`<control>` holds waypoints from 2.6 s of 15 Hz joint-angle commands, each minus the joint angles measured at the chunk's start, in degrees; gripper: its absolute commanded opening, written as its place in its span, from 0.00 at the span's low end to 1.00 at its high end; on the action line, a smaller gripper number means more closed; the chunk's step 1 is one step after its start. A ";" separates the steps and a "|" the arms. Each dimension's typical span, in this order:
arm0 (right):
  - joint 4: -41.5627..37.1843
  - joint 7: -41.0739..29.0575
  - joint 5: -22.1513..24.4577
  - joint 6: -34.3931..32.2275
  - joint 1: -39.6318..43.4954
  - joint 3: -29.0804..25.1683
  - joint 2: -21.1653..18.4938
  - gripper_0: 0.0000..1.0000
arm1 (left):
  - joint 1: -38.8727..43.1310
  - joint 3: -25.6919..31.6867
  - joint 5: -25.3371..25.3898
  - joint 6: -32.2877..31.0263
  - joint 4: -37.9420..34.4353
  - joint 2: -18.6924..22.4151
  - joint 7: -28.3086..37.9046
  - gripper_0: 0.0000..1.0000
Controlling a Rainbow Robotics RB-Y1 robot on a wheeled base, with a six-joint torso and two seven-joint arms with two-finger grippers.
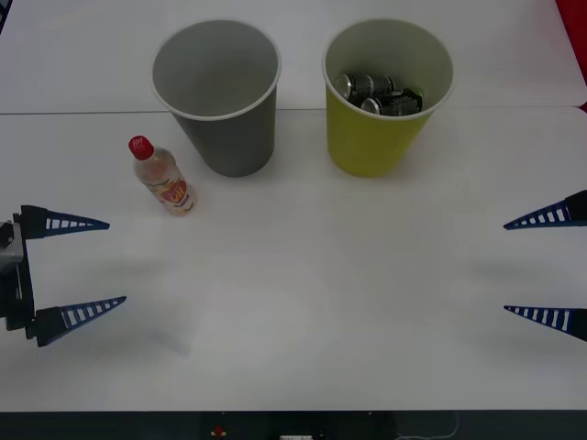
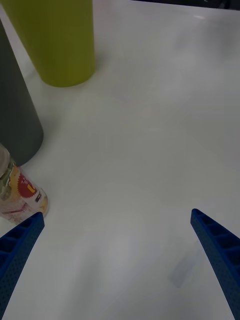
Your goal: Put the can into the green bin and the plastic bottle into the gray bin
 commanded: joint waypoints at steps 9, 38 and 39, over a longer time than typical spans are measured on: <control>0.00 0.00 0.00 0.00 0.00 0.00 0.00 1.00 | 3.59 -3.74 6.55 11.12 1.43 -19.46 4.97 1.00; 0.00 0.00 0.00 0.00 0.00 0.00 0.00 1.00 | -8.62 -16.31 17.36 43.99 10.48 -30.89 -4.44 1.00; 0.00 0.00 0.00 0.00 0.00 0.00 0.00 1.00 | -9.33 -16.31 17.10 43.99 11.10 -31.06 -4.70 1.00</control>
